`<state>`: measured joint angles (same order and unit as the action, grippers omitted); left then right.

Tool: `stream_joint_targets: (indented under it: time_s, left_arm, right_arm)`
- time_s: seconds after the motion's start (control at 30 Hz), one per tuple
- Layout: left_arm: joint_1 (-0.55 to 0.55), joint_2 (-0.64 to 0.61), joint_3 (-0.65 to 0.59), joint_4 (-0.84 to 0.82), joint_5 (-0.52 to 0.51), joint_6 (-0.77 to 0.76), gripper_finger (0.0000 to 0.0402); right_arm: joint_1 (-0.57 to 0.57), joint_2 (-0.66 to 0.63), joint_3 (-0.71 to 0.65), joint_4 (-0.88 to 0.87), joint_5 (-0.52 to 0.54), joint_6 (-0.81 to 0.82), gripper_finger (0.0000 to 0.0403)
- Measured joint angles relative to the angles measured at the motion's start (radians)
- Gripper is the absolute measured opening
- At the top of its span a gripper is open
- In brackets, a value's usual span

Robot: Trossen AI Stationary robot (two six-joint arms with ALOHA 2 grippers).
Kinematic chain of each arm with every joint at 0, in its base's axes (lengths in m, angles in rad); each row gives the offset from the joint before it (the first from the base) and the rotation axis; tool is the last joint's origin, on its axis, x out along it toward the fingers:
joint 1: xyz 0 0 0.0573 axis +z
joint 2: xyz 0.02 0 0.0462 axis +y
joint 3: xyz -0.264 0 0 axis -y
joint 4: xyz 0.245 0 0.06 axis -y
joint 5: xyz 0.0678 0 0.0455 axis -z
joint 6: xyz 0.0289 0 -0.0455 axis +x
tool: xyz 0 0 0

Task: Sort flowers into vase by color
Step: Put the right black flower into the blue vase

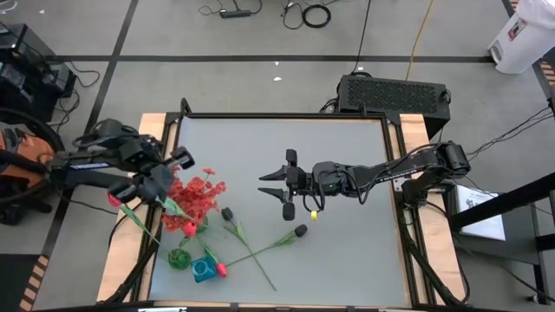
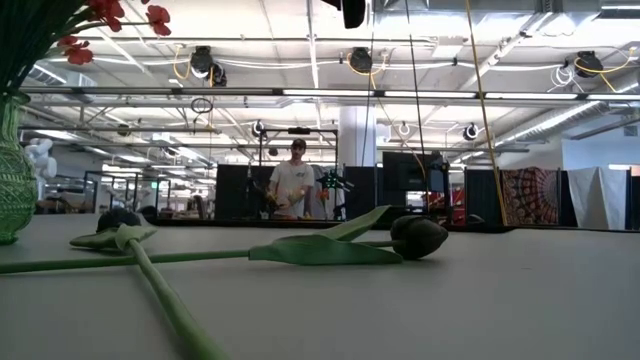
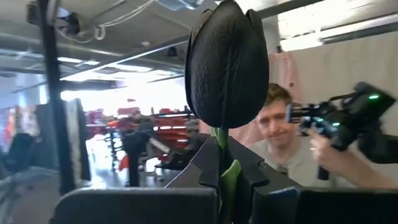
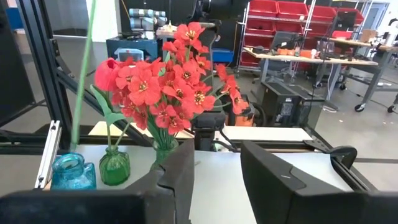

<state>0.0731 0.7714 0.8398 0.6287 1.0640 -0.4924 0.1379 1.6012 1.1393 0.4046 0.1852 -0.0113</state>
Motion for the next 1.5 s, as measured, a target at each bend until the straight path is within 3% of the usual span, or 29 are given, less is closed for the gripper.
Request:
stream_joint_targets:
  time_s: [0.4, 0.57, 0.7, 0.87, 1.27, 1.5]
  left_arm:
    - [-0.202, 0.011, 0.0, -0.02, -0.052, -0.027, 0.0011]
    - [-0.265, 0.014, 0.0, -0.117, -0.052, -0.034, 0.0011]
    - [-0.289, 0.019, 0.0, -0.221, -0.053, -0.006, 0.0011]
    - [-0.313, 0.028, 0.0, -0.239, -0.06, 0.014, 0.0012]
    - [-0.376, 0.028, 0.0, -0.432, -0.137, 0.243, 0.0012]
    - [-0.393, 0.028, 0.001, -0.486, -0.142, 0.292, 0.0012]
  right_arm:
    - [0.0, 0.024, 0.0, -0.013, 0.0, 0.0, 0.0123]
    - [-0.001, 0.061, 0.0, -0.014, 0.001, 0.0, 0.0123]
    - [-0.001, 0.076, 0.0, -0.007, 0.004, 0.0, 0.0123]
    - [-0.001, 0.078, 0.0, -0.006, 0.006, 0.0, 0.0123]
    - [-0.001, 0.078, 0.0, -0.007, 0.005, 0.0, 0.0123]
    - [-0.001, 0.078, 0.0, -0.021, 0.005, 0.0, 0.0123]
